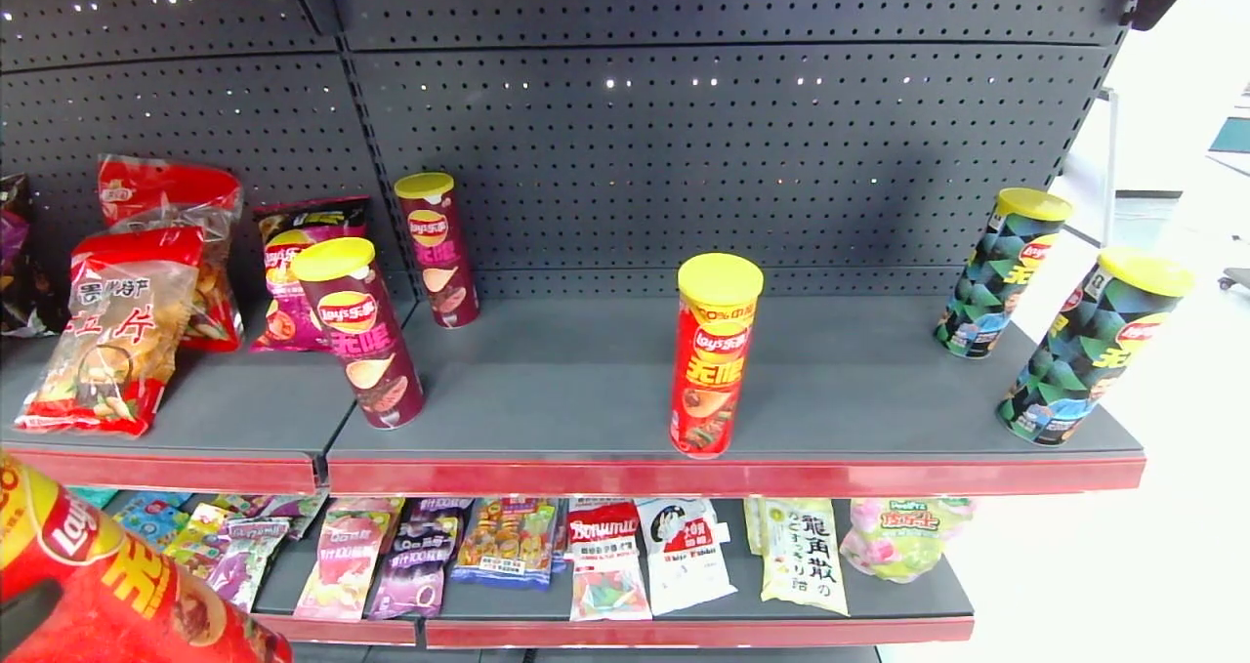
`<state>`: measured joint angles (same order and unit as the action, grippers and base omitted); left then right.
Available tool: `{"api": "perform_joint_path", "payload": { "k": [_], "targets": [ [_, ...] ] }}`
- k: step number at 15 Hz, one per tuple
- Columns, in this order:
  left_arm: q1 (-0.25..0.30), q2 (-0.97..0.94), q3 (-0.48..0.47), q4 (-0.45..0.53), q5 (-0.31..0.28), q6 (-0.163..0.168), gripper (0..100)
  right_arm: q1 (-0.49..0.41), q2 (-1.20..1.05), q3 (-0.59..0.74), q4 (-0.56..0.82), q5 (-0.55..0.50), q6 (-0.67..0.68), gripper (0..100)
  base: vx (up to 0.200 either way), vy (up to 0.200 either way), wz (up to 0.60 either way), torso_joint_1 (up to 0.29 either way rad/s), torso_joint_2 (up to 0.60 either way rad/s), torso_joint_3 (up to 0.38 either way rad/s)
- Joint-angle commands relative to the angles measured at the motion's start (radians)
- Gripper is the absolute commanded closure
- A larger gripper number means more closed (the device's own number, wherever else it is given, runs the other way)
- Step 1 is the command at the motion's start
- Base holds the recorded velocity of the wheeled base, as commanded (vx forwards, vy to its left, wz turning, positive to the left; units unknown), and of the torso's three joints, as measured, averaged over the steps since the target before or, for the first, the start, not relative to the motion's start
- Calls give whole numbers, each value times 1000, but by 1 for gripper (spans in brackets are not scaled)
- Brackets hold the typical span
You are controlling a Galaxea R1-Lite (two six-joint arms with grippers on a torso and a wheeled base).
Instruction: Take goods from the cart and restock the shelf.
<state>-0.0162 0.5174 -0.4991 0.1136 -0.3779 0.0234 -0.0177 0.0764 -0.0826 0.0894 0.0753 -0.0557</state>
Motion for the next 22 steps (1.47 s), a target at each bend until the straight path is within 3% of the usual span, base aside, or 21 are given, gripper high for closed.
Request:
{"api": "perform_joint_path", "payload": {
  "k": [1, 6, 8, 14, 19, 22],
  "targets": [
    [-1, 6, -1, -17, 1, -16, 100, 19, -76, 15, -3, -37, 45, 0, 0, 0, 0, 0, 0, 0],
    [1, 7, 7, -28, 1, -17, 100, 19, -75, 18, -8, -108, 42, 0, 0, 0, 0, 0, 0, 0],
    [1, 7, 4, -29, 4, -17, 100, 19, -75, 18, -8, -109, 43, 0, 0, 0, 0, 0, 0, 0],
    [1, 9, 1, -29, 5, -17, 100, 19, -75, 18, -8, -106, 42, 0, 0, 0, -600, 6, 0, -1],
    [2, 46, -7, -32, 14, -17, 100, 19, -75, 20, -8, -65, 42, 0, 0, 0, 0, 0, 0, 0],
    [2, 185, -22, -129, 14, -17, 100, 19, -75, 81, -92, -48, 36, 0, 0, 0, 0, 0, 0, 0]
  ]
}}
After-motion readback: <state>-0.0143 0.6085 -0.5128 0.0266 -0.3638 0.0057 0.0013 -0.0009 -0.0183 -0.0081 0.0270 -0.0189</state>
